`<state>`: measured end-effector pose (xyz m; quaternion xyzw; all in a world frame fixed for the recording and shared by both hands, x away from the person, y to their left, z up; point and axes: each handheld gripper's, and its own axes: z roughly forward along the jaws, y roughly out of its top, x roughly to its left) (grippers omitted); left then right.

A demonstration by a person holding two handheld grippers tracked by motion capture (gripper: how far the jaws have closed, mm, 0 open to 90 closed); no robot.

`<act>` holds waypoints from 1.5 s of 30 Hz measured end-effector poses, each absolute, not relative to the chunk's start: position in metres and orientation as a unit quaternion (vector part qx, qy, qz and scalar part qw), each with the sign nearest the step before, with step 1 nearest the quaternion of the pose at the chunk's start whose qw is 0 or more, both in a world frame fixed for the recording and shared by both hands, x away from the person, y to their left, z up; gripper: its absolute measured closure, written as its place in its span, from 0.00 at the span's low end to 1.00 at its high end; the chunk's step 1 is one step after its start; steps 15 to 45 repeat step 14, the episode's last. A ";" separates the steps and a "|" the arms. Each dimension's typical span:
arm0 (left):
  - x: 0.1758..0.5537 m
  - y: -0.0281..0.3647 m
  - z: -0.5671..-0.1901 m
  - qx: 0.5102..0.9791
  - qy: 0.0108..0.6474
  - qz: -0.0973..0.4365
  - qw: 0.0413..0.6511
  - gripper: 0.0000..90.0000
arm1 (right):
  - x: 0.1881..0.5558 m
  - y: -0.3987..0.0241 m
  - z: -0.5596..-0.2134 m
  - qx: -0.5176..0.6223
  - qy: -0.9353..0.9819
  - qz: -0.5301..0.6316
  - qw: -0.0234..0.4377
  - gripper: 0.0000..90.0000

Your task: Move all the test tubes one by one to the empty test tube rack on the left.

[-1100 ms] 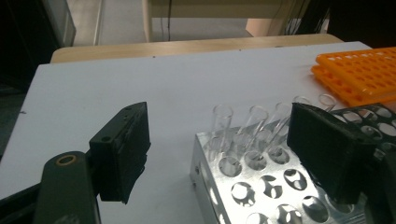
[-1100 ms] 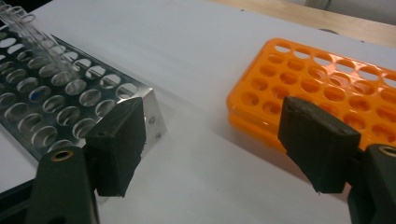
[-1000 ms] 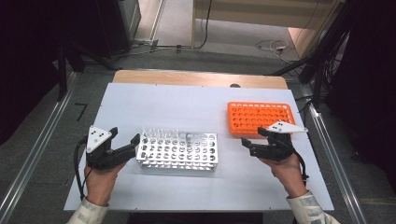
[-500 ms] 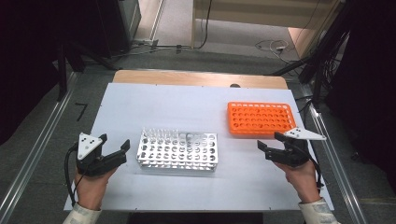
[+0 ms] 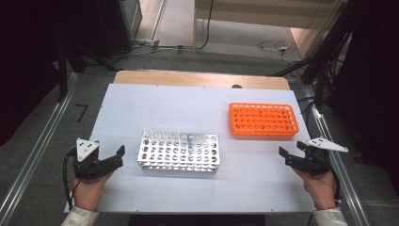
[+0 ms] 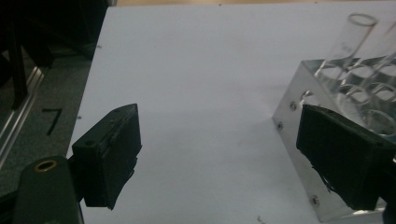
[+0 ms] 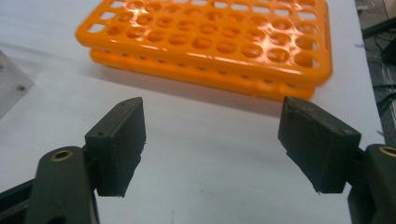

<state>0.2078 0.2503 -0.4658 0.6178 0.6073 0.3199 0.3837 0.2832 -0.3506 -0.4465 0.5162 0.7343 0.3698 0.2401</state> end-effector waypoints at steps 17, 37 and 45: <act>0.206 0.258 -0.470 0.598 0.625 0.309 0.395 0.15 | 0.280 -0.382 -0.471 0.569 0.710 0.337 0.243 0.23; 0.206 0.258 -0.470 0.598 0.625 0.309 0.395 0.15 | 0.280 -0.382 -0.471 0.569 0.710 0.337 0.243 0.23; 0.206 0.258 -0.470 0.598 0.625 0.309 0.395 0.15 | 0.280 -0.382 -0.471 0.569 0.710 0.337 0.243 0.23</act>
